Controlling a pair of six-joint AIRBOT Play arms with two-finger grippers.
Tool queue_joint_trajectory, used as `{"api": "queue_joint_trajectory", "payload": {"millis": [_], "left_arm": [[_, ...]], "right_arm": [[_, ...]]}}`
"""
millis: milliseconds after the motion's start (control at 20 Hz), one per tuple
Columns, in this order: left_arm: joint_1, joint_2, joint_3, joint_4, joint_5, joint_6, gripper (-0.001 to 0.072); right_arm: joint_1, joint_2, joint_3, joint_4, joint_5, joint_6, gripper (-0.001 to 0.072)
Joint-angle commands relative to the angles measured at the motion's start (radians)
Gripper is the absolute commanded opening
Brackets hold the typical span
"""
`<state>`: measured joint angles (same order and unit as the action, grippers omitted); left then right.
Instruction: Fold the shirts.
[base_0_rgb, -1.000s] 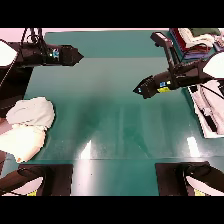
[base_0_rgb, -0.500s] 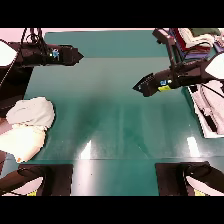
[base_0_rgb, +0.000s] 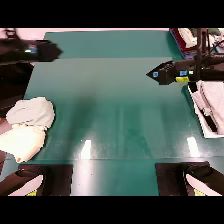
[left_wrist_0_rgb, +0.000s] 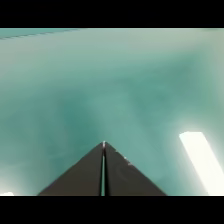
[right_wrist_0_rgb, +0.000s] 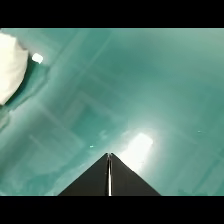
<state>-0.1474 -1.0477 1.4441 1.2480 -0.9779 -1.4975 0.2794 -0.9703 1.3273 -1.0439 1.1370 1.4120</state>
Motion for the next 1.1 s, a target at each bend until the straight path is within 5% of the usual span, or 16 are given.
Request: {"api": "queue_joint_trajectory", "payload": {"millis": [0, 100, 500, 750, 800, 850, 900, 950, 1050], "left_arm": [[0.140, 0.051, -0.032, 0.262, -0.238, -0.024, 0.0044], [0.205, 0.048, -0.124, 0.325, -0.272, -0.025, 0.0667], [0.315, 0.040, -0.695, 0.347, 0.188, -0.121, 0.0660], [0.323, 0.040, -0.738, 0.350, 0.225, -0.126, 0.0659], [0.323, 0.040, -0.738, 0.349, 0.217, -0.126, 0.0657], [0.323, 0.040, -0.735, 0.349, 0.201, -0.126, 0.0484], [0.323, 0.042, -0.719, 0.343, 0.171, -0.126, 0.0115], [0.322, 0.046, -0.690, 0.337, 0.138, -0.124, 0.0025], [0.322, 0.071, -0.577, 0.320, 0.058, -0.114, 0.0024]], "right_arm": [[-0.032, -0.008, 0.001, 0.004, -0.003, 0.002, 0.0015], [-0.031, -0.034, 0.001, 0.005, -0.003, 0.002, 0.0015], [-0.013, -0.135, 0.001, 0.005, 0.018, 0.002, 0.0015], [-0.013, -0.170, 0.001, 0.010, 0.017, 0.003, 0.0015], [-0.013, -0.170, 0.001, 0.020, 0.015, 0.003, 0.0015], [-0.013, -0.169, 0.001, 0.035, 0.012, 0.002, 0.0015], [-0.013, -0.166, 0.001, 0.033, 0.010, 0.002, 0.0015], [-0.013, -0.158, 0.001, 0.031, 0.010, 0.002, 0.0015], [-0.023, -0.130, 0.001, 0.031, 0.006, 0.002, 0.0015]]}}
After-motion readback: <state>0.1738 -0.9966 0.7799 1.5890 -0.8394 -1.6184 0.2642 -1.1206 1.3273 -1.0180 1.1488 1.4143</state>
